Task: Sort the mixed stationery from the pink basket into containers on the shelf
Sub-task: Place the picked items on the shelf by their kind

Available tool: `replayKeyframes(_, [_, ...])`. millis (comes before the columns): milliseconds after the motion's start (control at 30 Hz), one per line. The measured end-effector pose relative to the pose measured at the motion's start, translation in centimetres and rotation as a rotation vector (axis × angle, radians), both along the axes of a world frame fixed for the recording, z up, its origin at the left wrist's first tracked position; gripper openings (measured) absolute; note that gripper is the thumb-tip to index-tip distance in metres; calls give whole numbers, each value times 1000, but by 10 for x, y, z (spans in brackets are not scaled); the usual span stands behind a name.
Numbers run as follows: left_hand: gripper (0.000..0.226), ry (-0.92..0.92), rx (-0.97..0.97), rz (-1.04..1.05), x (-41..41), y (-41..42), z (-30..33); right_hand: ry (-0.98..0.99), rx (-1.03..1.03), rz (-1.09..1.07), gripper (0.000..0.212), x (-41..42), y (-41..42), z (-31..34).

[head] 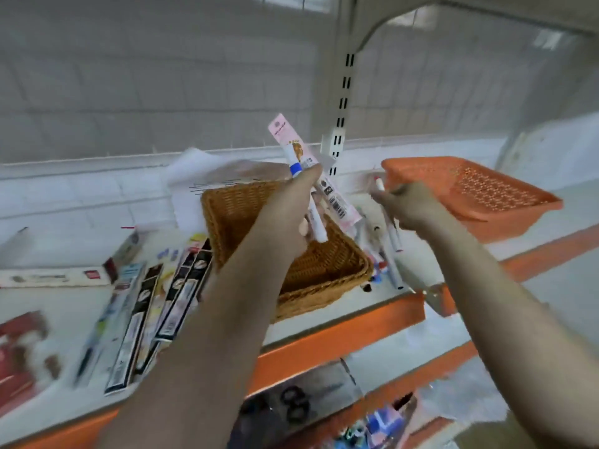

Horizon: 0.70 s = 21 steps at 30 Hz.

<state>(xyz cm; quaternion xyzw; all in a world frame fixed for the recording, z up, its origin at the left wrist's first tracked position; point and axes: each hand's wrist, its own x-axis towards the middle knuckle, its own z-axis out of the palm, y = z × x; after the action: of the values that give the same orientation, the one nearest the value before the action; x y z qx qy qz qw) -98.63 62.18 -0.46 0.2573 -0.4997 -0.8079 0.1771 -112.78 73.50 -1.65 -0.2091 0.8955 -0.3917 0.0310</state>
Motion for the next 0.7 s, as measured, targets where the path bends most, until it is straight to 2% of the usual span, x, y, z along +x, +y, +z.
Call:
replayKeyframes(67, [19, -29, 59, 82, -20, 15, -1, -45, 138, 76, 42, -24, -3, -17])
replayKeyframes(100, [16, -4, 91, 108, -28, 20, -2, -57, 128, 121, 39, -30, -5, -21])
replayKeyframes(167, [11, 71, 110, 177, -44, 26, -4, -30, -86, 147, 31, -34, -7, -19])
replayKeyframes(233, [10, 111, 70, 267, -55, 25, -10, 46, -452, 163, 22, -18, 0, -9])
replayKeyframes(267, [11, 136, 59, 309, -61, 26, -12, 64, -555, 224, 23, -5, 7, -3])
replayKeyframes(367, [31, 213, 129, 318, -80, 32, -17, 103, -392, 420, 14, 24, 21, -15])
replayKeyframes(467, [39, 235, 273, 295, -86, 41, -16, 92, -362, 382, 14, 23, 20, -26])
replayKeyframes(533, [38, 248, 295, 327, -83, 37, -15, 84, -359, 422, 10, 16, 25, -21])
replayKeyframes(633, [16, 260, 181, 568, -65, 15, -8, 111, -339, 437, 9, 0, 42, -22])
replayKeyframes(700, [18, 183, -21, 725, -45, -4, -3, 66, -349, 351, 12, -11, 51, -37])
